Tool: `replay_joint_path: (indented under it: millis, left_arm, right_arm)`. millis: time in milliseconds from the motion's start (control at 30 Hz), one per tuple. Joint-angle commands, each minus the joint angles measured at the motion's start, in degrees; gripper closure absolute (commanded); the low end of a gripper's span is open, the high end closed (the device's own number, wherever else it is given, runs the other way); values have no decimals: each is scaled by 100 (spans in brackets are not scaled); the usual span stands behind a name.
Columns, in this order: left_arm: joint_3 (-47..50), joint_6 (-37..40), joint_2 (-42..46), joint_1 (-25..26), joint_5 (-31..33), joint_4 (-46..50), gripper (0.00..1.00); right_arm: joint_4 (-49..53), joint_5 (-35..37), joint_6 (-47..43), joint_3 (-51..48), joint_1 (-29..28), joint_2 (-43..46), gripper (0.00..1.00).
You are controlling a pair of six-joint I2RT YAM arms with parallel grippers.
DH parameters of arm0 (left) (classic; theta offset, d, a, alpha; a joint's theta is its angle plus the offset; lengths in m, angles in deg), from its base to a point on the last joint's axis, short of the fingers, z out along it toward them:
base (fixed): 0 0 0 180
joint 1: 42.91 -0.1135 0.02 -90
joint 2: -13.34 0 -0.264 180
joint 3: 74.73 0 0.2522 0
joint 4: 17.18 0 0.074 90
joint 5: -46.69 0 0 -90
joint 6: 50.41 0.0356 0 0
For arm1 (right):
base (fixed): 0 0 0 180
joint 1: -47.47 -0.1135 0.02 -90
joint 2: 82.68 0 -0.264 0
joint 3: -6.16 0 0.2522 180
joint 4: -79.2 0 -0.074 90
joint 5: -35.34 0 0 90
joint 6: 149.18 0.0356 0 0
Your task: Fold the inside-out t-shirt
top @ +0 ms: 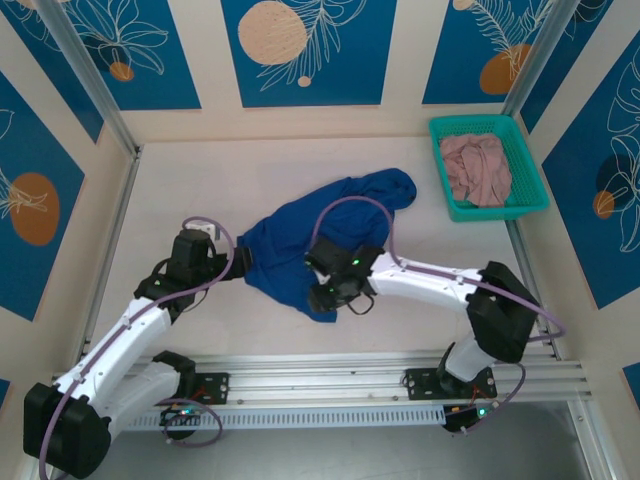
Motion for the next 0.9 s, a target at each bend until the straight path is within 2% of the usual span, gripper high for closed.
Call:
replay_joint_path:
  millis: [0, 167, 400, 433, 567, 633, 733, 867]
  left_arm:
    - [66, 26, 26, -76, 89, 76, 2]
    - [80, 52, 45, -79, 203, 121, 2]
    - [134, 26, 127, -82, 254, 115, 2]
    - [137, 26, 132, -77, 253, 107, 2]
    - [156, 8, 146, -81, 234, 102, 2]
    - [166, -5, 149, -78, 234, 103, 2]
    - [163, -105, 179, -80, 127, 106, 2]
    - [135, -258, 438, -80, -462, -17, 3]
  right_arm:
    - [-410, -175, -34, 369, -309, -549, 63]
    - [-572, 11, -245, 761, -354, -1314, 61]
    - [-508, 436, -493, 855, -313, -1821, 62]
    - [-467, 529, -514, 873, -316, -1861, 64]
    - [-301, 699, -626, 922, -330, -1773, 89]
    - [-157, 653, -728, 1014, -288, -1451, 94]
    - [175, 201, -847, 1238, 17, -568, 98]
    - [-340, -1968, -486, 1341, 975, 587, 99]
